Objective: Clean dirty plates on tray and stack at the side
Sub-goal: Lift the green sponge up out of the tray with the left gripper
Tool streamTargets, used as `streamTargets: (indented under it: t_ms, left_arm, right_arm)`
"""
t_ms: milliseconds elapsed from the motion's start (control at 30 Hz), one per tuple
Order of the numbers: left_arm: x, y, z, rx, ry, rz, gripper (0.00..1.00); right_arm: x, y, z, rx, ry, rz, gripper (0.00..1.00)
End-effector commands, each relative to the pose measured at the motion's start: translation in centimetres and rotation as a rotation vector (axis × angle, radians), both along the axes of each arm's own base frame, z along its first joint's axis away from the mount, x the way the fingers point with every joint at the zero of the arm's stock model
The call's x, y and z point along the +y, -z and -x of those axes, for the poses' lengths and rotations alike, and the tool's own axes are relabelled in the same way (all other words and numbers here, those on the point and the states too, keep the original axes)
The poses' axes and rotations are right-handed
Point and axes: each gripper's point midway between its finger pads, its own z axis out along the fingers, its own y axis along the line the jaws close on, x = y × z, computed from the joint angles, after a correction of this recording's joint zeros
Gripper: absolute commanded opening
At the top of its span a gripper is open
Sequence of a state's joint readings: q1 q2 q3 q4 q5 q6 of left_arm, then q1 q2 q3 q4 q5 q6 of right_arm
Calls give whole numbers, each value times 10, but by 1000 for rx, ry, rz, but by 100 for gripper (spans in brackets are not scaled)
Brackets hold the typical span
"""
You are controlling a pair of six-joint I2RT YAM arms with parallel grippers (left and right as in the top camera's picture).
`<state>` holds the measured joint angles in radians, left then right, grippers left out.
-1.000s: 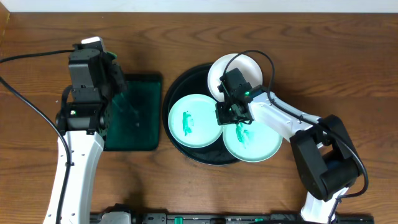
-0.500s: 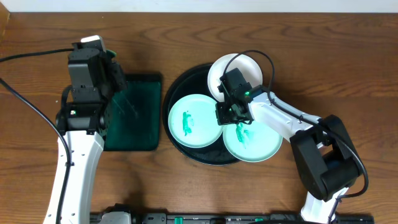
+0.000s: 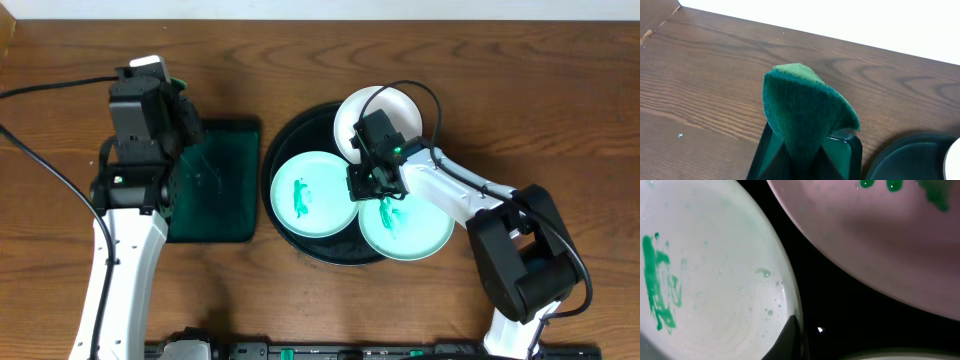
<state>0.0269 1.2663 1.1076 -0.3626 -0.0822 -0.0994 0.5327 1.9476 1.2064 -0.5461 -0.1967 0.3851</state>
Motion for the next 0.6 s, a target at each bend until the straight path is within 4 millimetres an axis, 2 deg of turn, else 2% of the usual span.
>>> streamTargets:
  t_ms: [0, 333, 433, 567]
  left_arm:
    - [3, -4, -3, -6, -3, -24, 7]
    - [3, 1, 0, 14, -3, -23, 7]
    - [2, 26, 10, 121, -4, -18, 7]
    - [2, 79, 27, 330, -51, 39, 7]
  right_arm:
    - [-13, 5, 4, 2, -5, 48, 1]
    - [-13, 5, 4, 2, -5, 48, 1]
    - [-13, 5, 3, 2, -5, 48, 1]
    - [-12, 5, 3, 2, -5, 47, 1]
